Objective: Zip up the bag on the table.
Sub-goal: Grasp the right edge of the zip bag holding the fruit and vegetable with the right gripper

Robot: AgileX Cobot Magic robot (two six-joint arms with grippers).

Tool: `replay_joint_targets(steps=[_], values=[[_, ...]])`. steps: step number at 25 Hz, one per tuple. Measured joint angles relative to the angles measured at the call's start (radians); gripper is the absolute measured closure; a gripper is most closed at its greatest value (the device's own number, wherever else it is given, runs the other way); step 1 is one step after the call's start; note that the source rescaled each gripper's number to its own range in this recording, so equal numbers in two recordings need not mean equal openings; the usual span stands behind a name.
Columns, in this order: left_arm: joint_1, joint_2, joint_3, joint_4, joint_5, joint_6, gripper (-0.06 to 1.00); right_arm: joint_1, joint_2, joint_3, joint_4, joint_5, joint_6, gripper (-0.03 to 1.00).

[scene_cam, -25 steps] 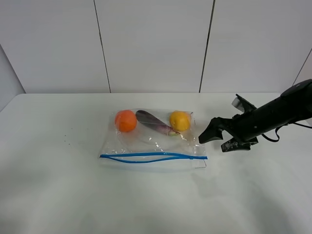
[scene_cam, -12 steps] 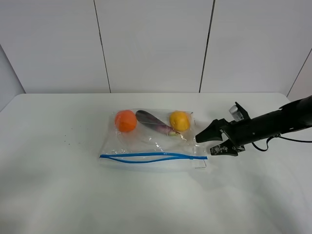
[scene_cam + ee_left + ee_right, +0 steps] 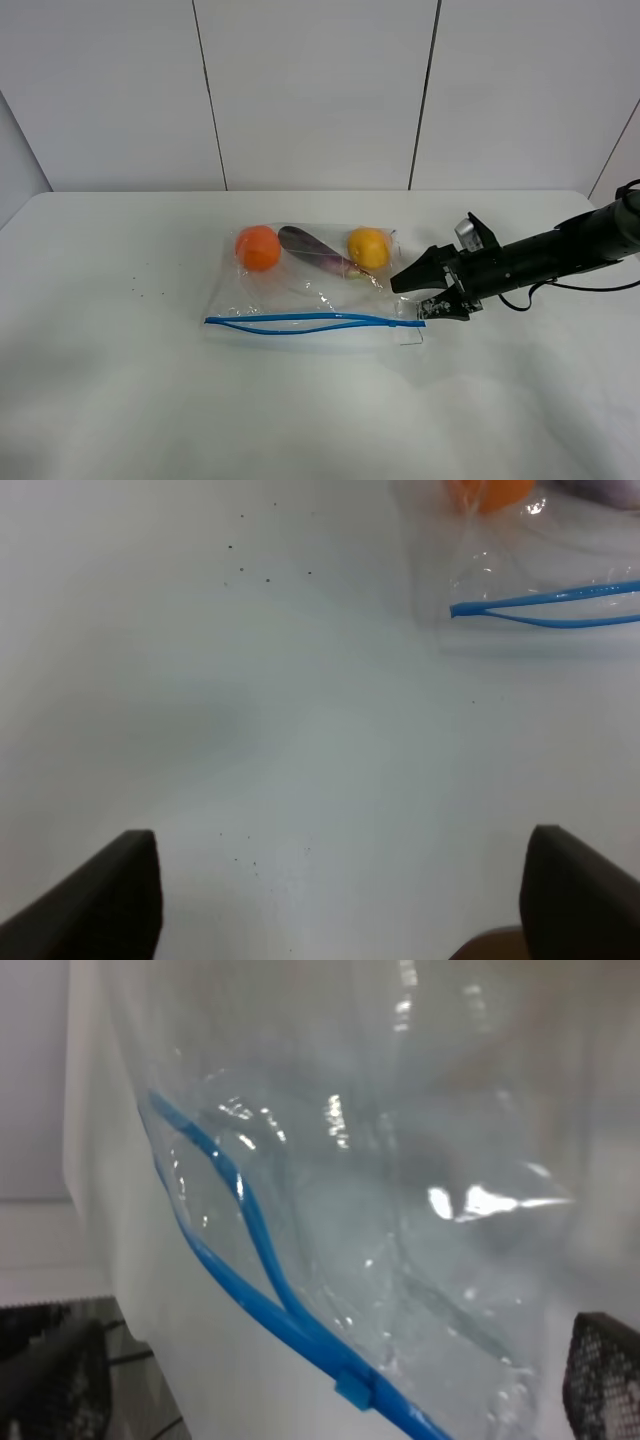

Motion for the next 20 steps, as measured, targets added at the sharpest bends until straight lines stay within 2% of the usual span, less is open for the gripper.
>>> replay_joint_targets(steps=[8,20], values=[[0.0,0.0,0.0,0.0,0.0,0.0,-0.06,0.036,0.045,0.0,0.018,-0.004,-0.034,-0.03],[0.0,0.0,0.0,0.0,0.0,0.0,-0.06,0.036,0.045,0.0,0.044,-0.016,-0.049,0.23]])
